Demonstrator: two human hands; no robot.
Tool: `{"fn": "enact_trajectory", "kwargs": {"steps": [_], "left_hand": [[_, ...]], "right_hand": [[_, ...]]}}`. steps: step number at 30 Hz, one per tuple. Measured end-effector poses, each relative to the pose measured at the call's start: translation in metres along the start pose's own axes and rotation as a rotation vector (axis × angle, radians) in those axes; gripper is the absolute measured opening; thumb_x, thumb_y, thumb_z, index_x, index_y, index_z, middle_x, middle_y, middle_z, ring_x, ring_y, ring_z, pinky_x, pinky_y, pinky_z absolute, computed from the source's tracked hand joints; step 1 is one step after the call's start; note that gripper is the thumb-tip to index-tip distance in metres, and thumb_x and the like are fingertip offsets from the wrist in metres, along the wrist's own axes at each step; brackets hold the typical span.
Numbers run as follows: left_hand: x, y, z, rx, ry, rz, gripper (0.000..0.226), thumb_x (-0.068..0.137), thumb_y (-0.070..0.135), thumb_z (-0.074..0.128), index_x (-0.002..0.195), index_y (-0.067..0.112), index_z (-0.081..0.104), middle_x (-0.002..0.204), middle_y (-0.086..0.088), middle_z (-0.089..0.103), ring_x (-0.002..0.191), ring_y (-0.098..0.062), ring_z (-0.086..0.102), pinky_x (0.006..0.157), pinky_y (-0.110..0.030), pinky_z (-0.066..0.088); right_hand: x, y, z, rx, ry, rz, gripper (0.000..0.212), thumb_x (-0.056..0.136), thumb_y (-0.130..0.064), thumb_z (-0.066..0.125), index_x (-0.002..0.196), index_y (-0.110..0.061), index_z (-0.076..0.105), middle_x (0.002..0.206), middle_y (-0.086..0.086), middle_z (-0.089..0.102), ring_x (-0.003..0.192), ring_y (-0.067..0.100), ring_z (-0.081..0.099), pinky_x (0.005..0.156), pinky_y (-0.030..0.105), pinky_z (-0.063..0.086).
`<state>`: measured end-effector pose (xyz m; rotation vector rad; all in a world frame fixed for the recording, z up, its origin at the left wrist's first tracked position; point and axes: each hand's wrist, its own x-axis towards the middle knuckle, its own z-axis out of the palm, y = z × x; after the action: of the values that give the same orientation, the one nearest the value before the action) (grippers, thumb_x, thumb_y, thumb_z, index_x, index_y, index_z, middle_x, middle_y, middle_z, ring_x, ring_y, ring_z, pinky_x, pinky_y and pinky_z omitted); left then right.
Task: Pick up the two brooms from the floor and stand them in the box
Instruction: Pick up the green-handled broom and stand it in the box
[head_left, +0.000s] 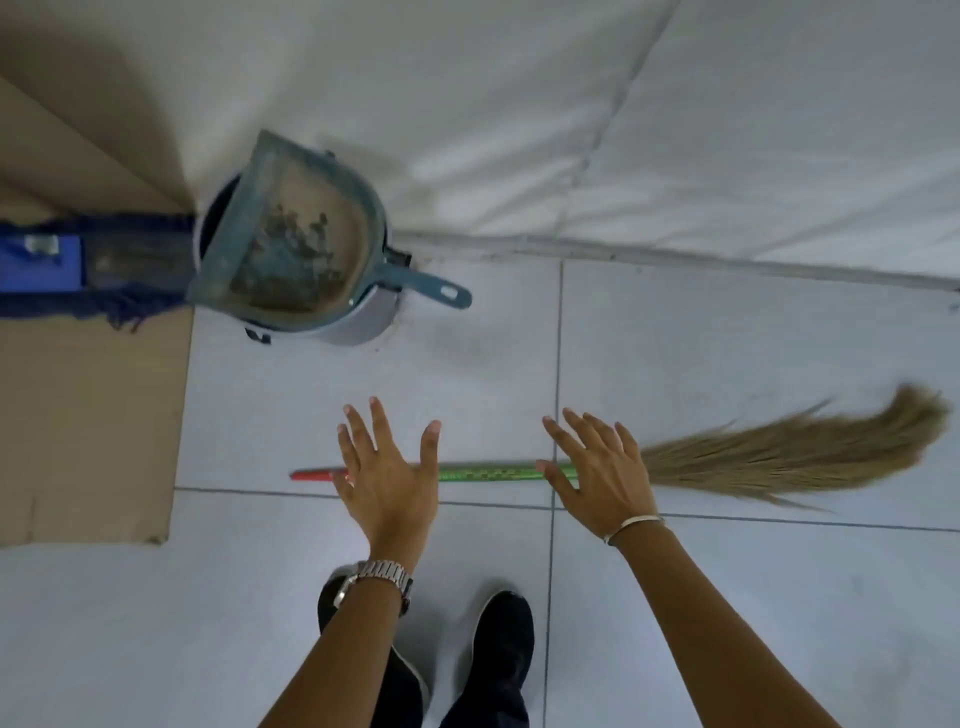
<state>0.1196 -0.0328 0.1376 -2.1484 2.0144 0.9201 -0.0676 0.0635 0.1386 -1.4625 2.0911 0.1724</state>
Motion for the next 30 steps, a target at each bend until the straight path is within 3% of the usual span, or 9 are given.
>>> {"fn": "enact_trajectory", "kwargs": {"steps": [4,8,11,13,15,18,21,27,30], "left_hand": [[0.025,-0.049,0.072,-0.200,-0.021,-0.280,0.083,0.083,0.063,0.043,0.148,0.023,0.010,0.157,-0.013,0.010,0.142,-0.037,0.016,0.105,-0.063,0.029],[0.051,-0.076,0.129,-0.660,0.013,-0.748,0.088,0.082,0.055,0.056,0.147,0.015,0.013,0.151,-0.020,0.024,0.132,-0.041,0.033,0.103,-0.055,0.038],[0.069,-0.093,0.151,-1.102,-0.094,-1.012,0.078,0.084,0.047,0.059,0.144,0.012,0.024,0.146,-0.015,0.034,0.128,-0.032,0.040,0.100,-0.050,0.043],[0.080,-0.103,0.154,-1.291,-0.166,-1.044,0.060,0.085,0.038,0.061,0.136,0.015,0.039,0.139,-0.010,0.043,0.116,-0.023,0.047,0.098,-0.050,0.041],[0.090,-0.111,0.157,-1.310,-0.198,-1.056,0.052,0.085,0.031,0.064,0.131,0.016,0.045,0.134,-0.005,0.047,0.114,-0.019,0.046,0.101,-0.054,0.037],[0.098,-0.116,0.157,-1.240,-0.226,-1.059,0.055,0.083,0.024,0.066,0.132,0.014,0.044,0.133,-0.011,0.042,0.125,-0.025,0.039,0.102,-0.058,0.038],[0.106,-0.118,0.158,-1.331,-0.211,-1.072,0.053,0.085,0.019,0.065,0.132,0.012,0.043,0.124,-0.012,0.045,0.119,-0.027,0.044,0.102,-0.057,0.037],[0.091,-0.119,0.148,-1.544,-0.141,-0.998,0.015,0.089,0.027,0.059,0.098,0.017,0.053,0.097,-0.005,0.051,0.093,-0.020,0.053,0.095,-0.054,0.043],[0.066,-0.107,0.109,-1.646,-0.070,-0.857,0.027,0.089,0.032,0.057,0.110,0.016,0.051,0.102,-0.005,0.050,0.096,-0.019,0.054,0.083,-0.048,0.050]], "right_hand": [[0.045,0.012,0.085,-0.079,-0.131,-0.105,0.056,0.090,-0.053,0.031,0.139,-0.026,0.026,0.152,0.005,0.027,0.138,0.027,0.025,0.114,0.048,0.019],[0.082,0.004,0.142,-0.065,-0.173,-0.167,0.055,0.090,-0.050,0.034,0.138,-0.025,0.029,0.150,0.007,0.031,0.135,0.029,0.030,0.112,0.048,0.024],[0.096,-0.002,0.166,-0.037,-0.175,-0.171,0.052,0.089,-0.050,0.038,0.133,-0.023,0.039,0.138,0.009,0.047,0.124,0.031,0.043,0.101,0.047,0.036],[0.100,-0.006,0.178,-0.016,-0.190,-0.175,0.052,0.089,-0.051,0.038,0.131,-0.022,0.042,0.128,0.010,0.055,0.113,0.031,0.051,0.092,0.045,0.042],[0.100,-0.010,0.184,-0.023,-0.223,-0.186,0.053,0.089,-0.052,0.036,0.133,-0.023,0.039,0.122,0.010,0.058,0.106,0.030,0.054,0.087,0.043,0.044],[0.100,-0.012,0.187,-0.026,-0.252,-0.193,0.054,0.089,-0.049,0.041,0.135,-0.023,0.034,0.125,0.012,0.052,0.107,0.031,0.053,0.086,0.043,0.046],[0.105,-0.011,0.191,-0.029,-0.285,-0.151,0.052,0.088,-0.047,0.044,0.134,-0.023,0.036,0.129,0.012,0.047,0.111,0.031,0.049,0.089,0.043,0.045],[0.107,-0.017,0.181,0.082,-0.247,-0.068,0.046,0.087,-0.048,0.047,0.122,-0.019,0.048,0.120,0.014,0.048,0.108,0.032,0.049,0.085,0.044,0.048],[0.097,-0.030,0.149,0.263,-0.195,-0.031,0.035,0.085,-0.045,0.052,0.107,-0.018,0.057,0.108,0.010,0.052,0.089,0.026,0.054,0.071,0.036,0.048]]}}
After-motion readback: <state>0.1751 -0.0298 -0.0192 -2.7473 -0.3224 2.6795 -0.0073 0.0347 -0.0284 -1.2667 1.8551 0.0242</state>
